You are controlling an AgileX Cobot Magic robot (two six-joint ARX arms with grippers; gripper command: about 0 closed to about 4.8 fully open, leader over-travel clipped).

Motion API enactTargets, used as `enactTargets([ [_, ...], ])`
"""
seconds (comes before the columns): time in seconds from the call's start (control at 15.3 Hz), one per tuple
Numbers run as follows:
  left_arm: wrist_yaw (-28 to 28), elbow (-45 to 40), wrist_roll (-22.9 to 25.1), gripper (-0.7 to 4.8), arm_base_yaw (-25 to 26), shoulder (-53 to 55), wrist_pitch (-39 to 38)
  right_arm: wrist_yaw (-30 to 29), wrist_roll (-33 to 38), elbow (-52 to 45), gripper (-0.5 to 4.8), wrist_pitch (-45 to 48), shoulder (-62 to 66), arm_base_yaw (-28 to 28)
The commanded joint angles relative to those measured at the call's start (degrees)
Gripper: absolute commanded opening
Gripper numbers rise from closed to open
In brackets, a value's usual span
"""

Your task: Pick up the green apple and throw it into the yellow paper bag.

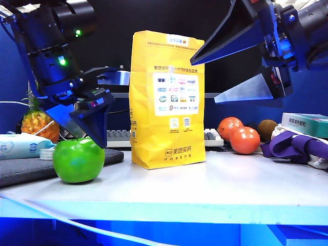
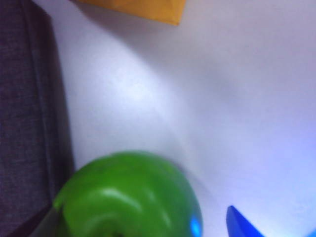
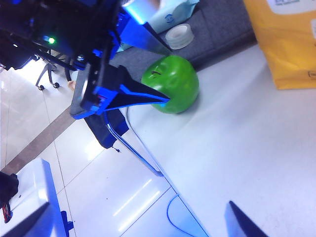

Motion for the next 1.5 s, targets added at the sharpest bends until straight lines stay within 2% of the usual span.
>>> enactTargets([
  [0.07,-0.72,-0.04,-0.13,4.79,-0.04,1.77,-2.69,-0.2,-1.14,0.33,4.79,0.63,-0.09,0.02],
  [0.46,-3.02,-0.04,2.27,4.79,-0.04,3.3,-7.74,0.35,-2.08,0.33,4.79,1.07,-0.09,0.02],
  [0.52,-3.08,-0.04,2.4,3.52,-0.02,3.3,-8.24,1.18,-2.14,0.33,4.79,1.05,-0.09,0.02],
  [0.59,-3.85,-0.04,2.78,2.54,0.0,3.3,-8.39,1.86,-2.8,0.33,4.79,1.07,-0.09,0.02],
  [0.72,-4.26,0.09,4.39,1.07,0.0,3.28,-8.48,2.21,-3.17,0.33,4.79,1.53,-0.09,0.02],
  [0.91,-6.86,2.69,7.34,0.85,-0.07,3.26,-10.32,2.47,-3.15,0.33,4.79,3.19,-0.09,0.0],
  [1.24,-7.69,22.58,7.32,0.84,-0.5,1.42,-22.62,3.17,-3.08,0.85,4.79,5.6,-0.13,0.0],
  [1.44,-4.52,31.08,8.15,0.84,-1.38,-3.72,-20.9,3.21,-3.13,3.91,4.79,5.35,-0.13,0.0],
  [1.5,-0.13,33.48,8.41,0.83,-1.38,-5.73,-18.95,3.3,-3.17,5.44,4.79,5.35,-0.13,-0.09],
])
